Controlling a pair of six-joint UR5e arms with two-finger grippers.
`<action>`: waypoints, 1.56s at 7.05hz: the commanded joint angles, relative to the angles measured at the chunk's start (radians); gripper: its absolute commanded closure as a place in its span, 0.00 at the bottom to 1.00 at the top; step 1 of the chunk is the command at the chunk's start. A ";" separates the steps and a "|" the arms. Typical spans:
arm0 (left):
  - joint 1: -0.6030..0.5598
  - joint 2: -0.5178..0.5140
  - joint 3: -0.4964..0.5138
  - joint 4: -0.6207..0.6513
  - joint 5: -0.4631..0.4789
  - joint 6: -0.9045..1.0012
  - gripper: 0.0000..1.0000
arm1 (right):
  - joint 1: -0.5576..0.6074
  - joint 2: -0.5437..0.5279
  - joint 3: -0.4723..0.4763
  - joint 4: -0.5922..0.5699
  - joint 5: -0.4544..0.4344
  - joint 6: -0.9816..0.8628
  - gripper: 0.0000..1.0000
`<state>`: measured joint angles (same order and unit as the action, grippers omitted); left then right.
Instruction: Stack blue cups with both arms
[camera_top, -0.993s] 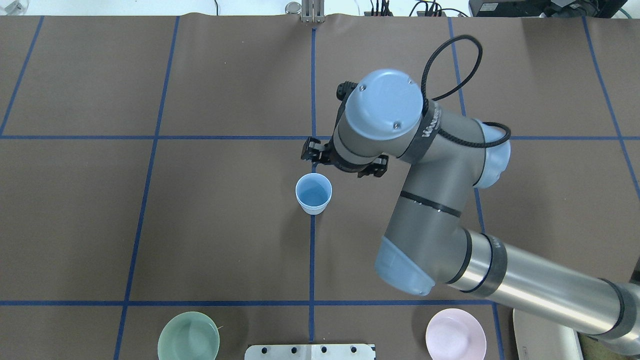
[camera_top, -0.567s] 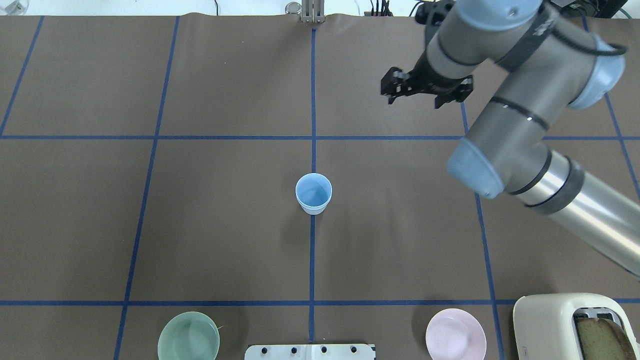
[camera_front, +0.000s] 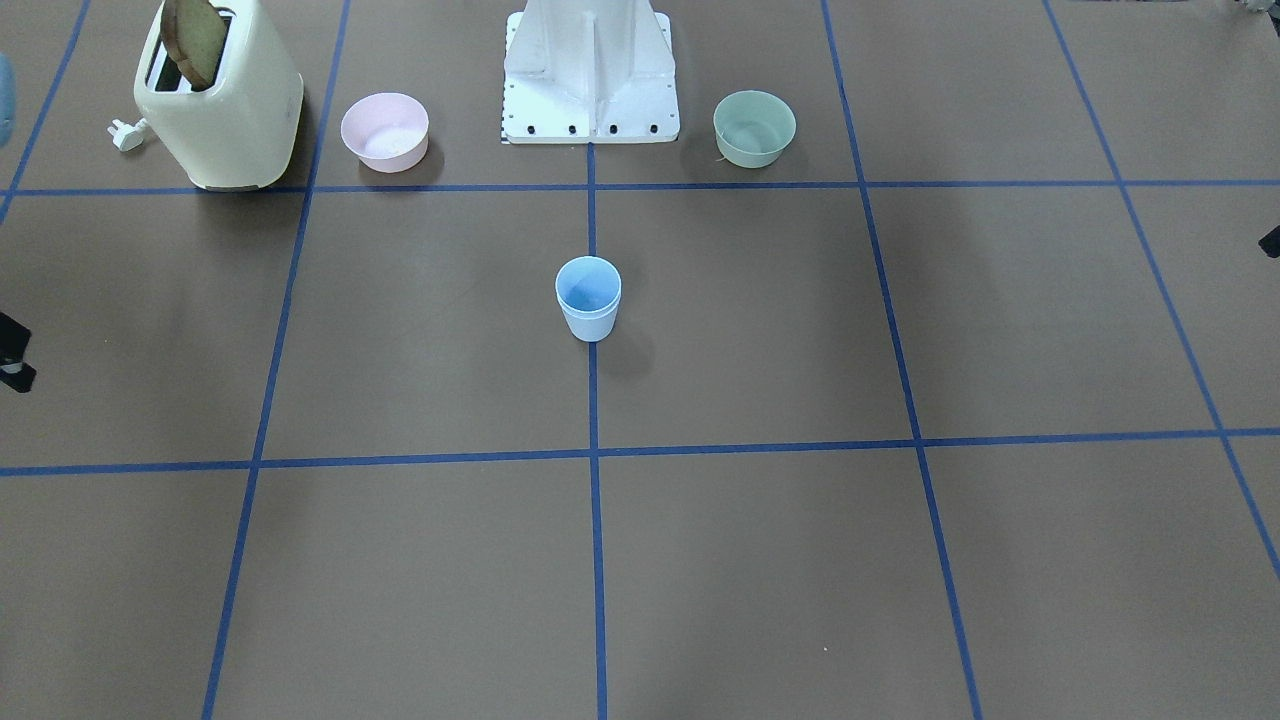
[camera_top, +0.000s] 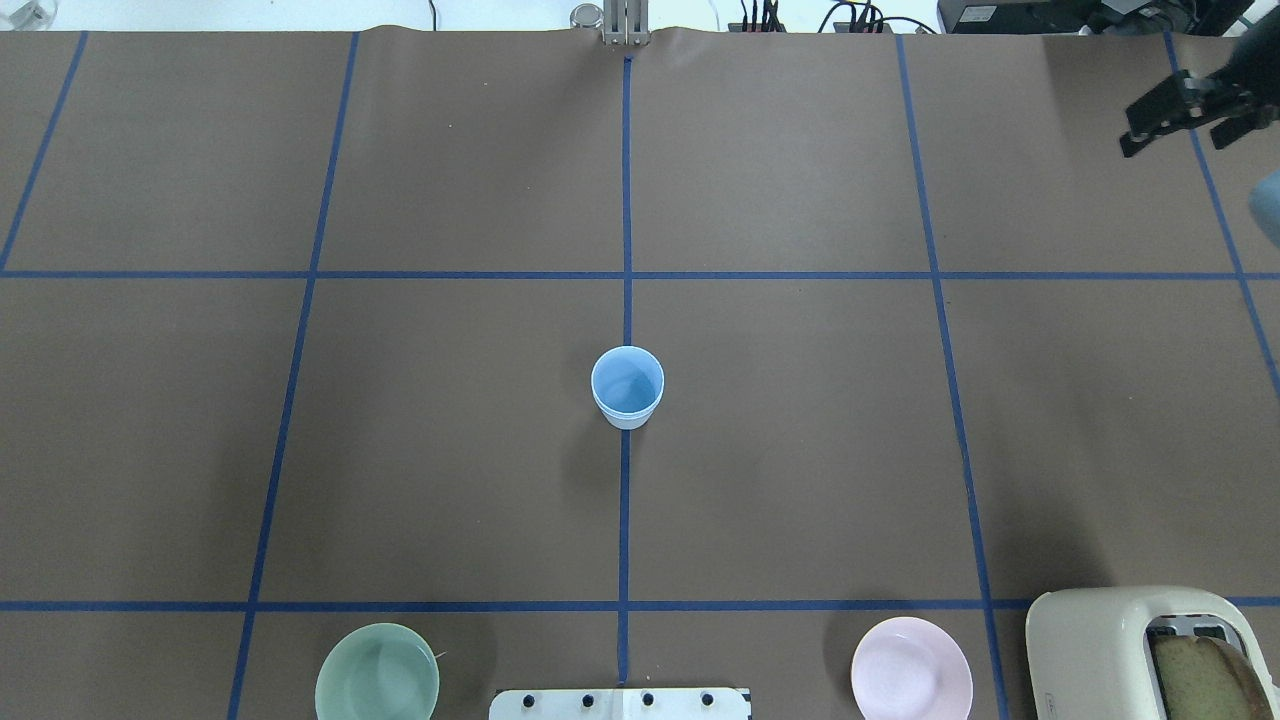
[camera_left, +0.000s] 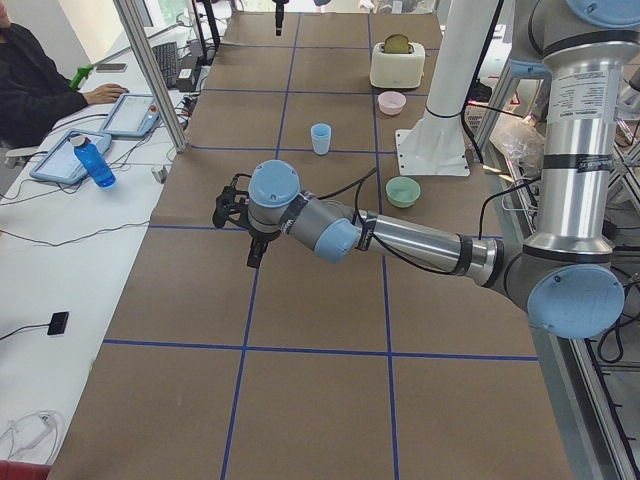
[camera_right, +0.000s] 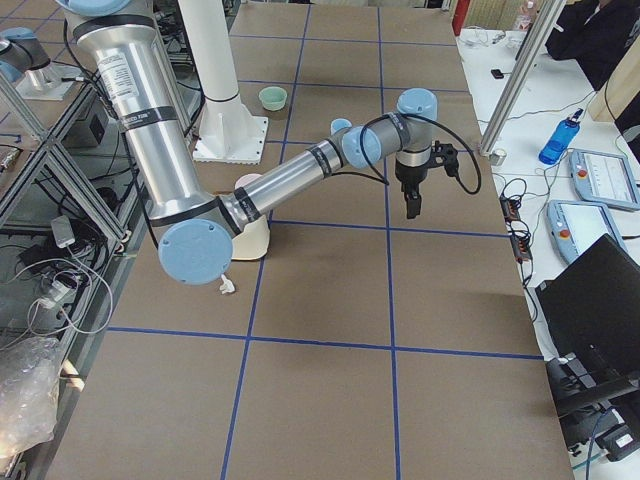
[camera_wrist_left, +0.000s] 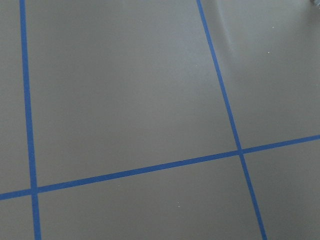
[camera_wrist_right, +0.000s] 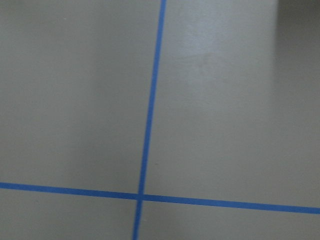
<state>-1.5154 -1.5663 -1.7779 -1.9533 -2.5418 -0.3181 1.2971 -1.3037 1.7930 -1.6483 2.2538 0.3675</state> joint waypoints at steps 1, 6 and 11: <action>-0.012 0.012 0.006 0.002 0.000 0.008 0.03 | 0.092 -0.118 -0.003 0.001 0.035 -0.177 0.00; -0.052 0.035 0.078 0.007 0.002 0.051 0.03 | 0.133 -0.215 -0.029 0.186 0.027 -0.168 0.00; -0.054 0.037 0.077 0.011 0.002 0.051 0.02 | 0.131 -0.201 -0.027 0.180 0.018 -0.159 0.00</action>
<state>-1.5694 -1.5289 -1.7005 -1.9421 -2.5404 -0.2671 1.4288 -1.5094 1.7720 -1.4649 2.2732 0.2051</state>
